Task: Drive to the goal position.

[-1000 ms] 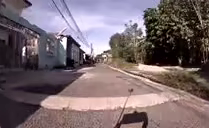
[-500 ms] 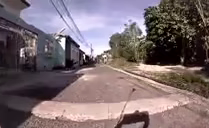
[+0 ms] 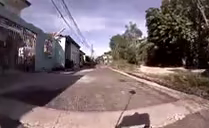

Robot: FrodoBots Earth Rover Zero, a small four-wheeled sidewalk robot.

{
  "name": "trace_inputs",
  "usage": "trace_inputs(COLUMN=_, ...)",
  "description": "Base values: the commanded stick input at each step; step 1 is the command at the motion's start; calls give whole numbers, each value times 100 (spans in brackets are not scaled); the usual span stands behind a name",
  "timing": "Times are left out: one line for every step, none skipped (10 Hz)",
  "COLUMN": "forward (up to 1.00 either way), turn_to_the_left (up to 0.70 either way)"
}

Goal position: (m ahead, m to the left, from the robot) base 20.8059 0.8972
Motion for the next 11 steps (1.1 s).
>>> trace_inputs(forward=70, turn_to_the_left=0)
trace_inputs(forward=70, turn_to_the_left=0)
trace_inputs(forward=70, turn_to_the_left=0)
trace_inputs(forward=70, turn_to_the_left=0)
trace_inputs(forward=70, turn_to_the_left=0)
trace_inputs(forward=70, turn_to_the_left=0)
trace_inputs(forward=70, turn_to_the_left=0)
trace_inputs(forward=70, turn_to_the_left=0)
trace_inputs(forward=70, turn_to_the_left=0)
trace_inputs(forward=70, turn_to_the_left=0)
trace_inputs(forward=70, turn_to_the_left=0)
